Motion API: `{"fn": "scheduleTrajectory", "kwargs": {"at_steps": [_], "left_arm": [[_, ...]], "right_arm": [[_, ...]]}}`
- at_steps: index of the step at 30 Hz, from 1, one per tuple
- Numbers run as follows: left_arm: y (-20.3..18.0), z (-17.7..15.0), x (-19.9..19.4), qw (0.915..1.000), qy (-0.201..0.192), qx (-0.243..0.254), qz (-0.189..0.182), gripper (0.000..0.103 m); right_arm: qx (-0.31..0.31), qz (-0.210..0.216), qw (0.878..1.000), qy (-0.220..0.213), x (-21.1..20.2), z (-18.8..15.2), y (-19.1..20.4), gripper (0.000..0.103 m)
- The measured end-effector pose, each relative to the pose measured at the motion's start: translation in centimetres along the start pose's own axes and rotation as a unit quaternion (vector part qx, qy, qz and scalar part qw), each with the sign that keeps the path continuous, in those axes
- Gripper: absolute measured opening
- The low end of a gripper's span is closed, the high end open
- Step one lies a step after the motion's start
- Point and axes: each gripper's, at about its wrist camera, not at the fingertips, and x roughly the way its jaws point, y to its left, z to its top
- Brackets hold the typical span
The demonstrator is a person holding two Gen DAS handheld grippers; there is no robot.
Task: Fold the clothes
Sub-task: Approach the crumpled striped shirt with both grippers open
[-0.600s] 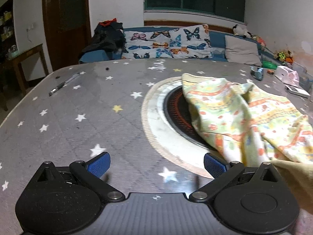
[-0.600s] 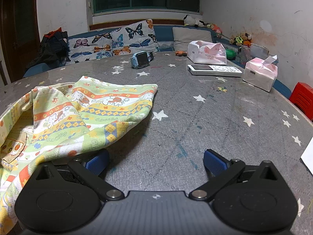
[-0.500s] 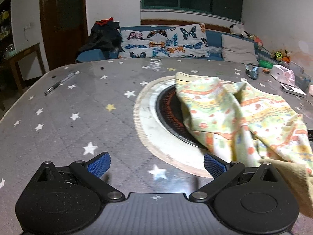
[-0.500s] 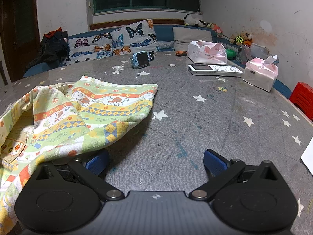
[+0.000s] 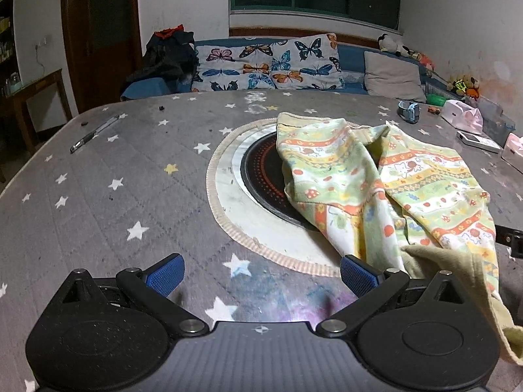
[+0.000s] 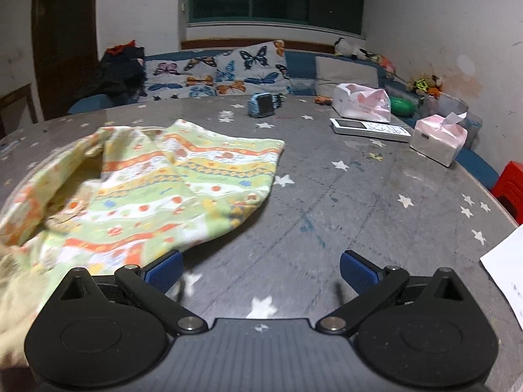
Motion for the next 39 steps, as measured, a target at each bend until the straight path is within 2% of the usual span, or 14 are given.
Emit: {"fn": "scheduleTrajectory", "kwargs": {"at_steps": [15,25,39], "left_arm": [[-0.8,-1.7,-1.4,0.9999,0.009,0.005,0.001,0.103],[-1.9,-2.4,-2.5,0.9999,0.005,0.013,0.008,0.103],[-3.4,-3.4,-2.9,0.9996,0.012,0.024,0.003,0.103]], "right_arm": [[-0.056,0.04,0.997,-0.027,-5.7,-3.1,2.2,0.103],[-0.058,0.07,0.996,-0.02,-7.3,-4.8,3.4,0.103],[-0.056,0.078,0.995,-0.007,-7.5,-5.3,3.9,0.103]]}}
